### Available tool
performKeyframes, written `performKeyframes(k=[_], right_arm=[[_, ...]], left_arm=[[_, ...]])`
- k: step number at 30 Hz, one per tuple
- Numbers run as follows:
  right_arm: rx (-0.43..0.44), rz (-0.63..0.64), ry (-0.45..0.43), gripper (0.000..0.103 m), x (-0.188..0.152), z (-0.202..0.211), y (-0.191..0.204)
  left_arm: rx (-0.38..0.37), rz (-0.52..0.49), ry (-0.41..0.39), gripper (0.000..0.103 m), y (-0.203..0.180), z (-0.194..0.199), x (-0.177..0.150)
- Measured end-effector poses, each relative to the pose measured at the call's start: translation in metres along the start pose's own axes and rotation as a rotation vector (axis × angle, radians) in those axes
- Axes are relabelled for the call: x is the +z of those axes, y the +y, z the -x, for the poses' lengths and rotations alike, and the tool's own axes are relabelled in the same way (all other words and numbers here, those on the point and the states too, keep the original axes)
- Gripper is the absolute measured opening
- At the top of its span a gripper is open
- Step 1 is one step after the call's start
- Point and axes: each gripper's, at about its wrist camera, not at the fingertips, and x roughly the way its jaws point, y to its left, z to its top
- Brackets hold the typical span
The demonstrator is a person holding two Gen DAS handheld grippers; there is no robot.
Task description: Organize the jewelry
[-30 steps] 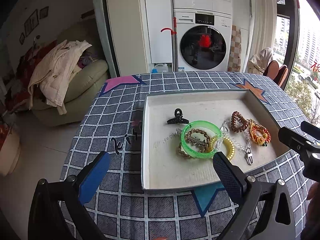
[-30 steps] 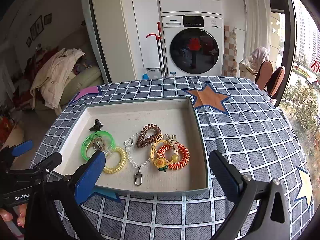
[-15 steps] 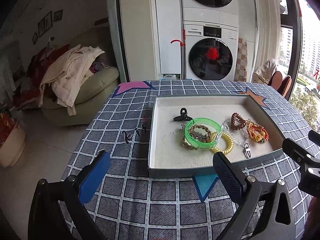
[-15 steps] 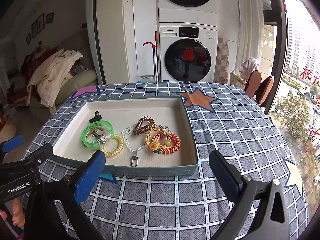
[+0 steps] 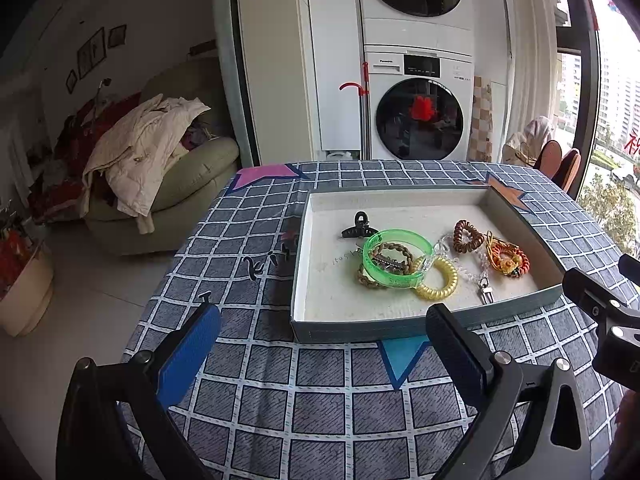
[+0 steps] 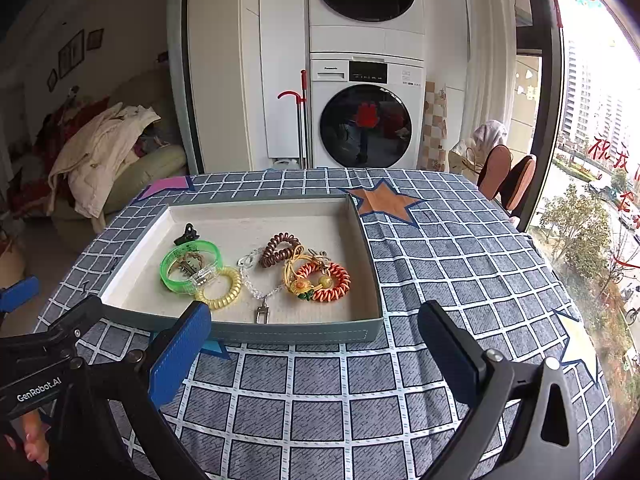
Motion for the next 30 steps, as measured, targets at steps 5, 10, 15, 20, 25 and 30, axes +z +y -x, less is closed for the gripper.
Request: performKeyframes(k=[5,10,15,20,25,30], right_arm=[[0.0,-0.003,-0.001,0.103,0.0001,0.0016,-0.0005],[0.001,-0.006,-0.002,0.103,0.0006,0.0026,-0.0013],[0.002,-0.004,-0.004,0.103,0.0016,0.0039,-0.0005],[0.002,-0.005,-0.004,0.103,0.0017,0.004,0.0003],[0.002,-0.004,-0.003,0.103,0.0018,0.0036,0.001],[0.007,-0.004,0.0,0.103,0.0019,0.0028,0.0007]], left_arm=[[-0.001,-0.001,0.002,0.103,-0.0001,0.0006,0.0001],[0.003,-0.001,0.001,0.103,-0.0003,0.0022,-0.0006],[0.005,0.001,0.003,0.103,0.0007,0.0031,-0.0008],[0.004,0.003,0.003,0.103,0.0008,0.003,-0.0007],[0.004,0.002,0.003,0.103,0.001,0.0032,-0.0007],[0.004,0.002,0.003,0.103,0.0019,0.0038,-0.0011]])
